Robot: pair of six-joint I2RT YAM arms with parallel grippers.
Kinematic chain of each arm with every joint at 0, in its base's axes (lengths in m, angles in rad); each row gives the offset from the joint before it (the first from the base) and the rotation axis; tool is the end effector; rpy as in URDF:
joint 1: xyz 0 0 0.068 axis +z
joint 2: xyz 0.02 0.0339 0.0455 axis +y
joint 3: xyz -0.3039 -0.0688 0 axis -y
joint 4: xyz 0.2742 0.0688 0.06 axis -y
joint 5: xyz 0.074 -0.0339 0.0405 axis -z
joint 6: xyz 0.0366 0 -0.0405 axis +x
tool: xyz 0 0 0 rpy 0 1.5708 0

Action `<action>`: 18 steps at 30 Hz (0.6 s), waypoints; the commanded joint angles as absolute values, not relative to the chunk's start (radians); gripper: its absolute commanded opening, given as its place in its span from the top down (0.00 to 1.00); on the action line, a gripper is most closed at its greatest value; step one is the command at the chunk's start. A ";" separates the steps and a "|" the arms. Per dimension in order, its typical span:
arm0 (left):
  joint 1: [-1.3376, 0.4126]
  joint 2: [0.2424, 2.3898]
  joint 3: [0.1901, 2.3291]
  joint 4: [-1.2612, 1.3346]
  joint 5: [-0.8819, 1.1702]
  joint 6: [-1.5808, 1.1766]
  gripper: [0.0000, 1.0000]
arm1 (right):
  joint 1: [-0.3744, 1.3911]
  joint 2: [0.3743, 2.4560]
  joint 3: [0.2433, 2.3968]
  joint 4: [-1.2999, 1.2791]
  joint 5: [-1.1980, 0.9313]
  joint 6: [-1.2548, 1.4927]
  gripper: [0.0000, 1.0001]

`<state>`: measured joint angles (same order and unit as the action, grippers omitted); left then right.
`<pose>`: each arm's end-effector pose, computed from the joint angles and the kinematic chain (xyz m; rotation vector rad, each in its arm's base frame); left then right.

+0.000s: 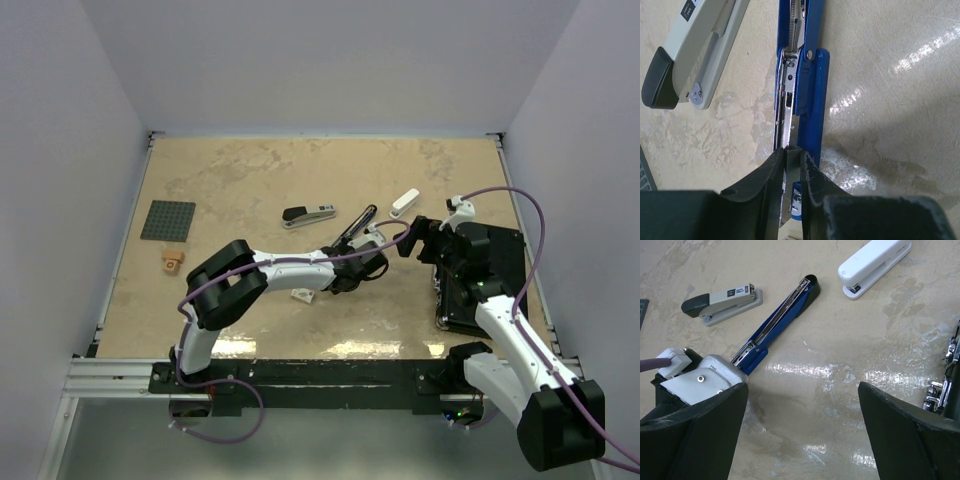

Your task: Load the staples into the stapler

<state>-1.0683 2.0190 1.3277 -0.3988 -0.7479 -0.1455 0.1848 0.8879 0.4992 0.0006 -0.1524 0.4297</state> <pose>0.2375 -0.3805 0.1694 0.8273 2.1617 0.4206 0.2022 0.0434 0.2592 0.1420 1.9902 0.5497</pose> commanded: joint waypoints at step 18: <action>-1.055 1.845 1.388 -0.463 -0.518 -0.182 0.84 | 0.189 0.835 0.512 0.003 -0.163 0.454 0.03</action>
<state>-1.0660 1.9419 1.3556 -0.4671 -0.6598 -0.1490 0.1848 0.8604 0.4992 -0.0002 -0.1528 0.4385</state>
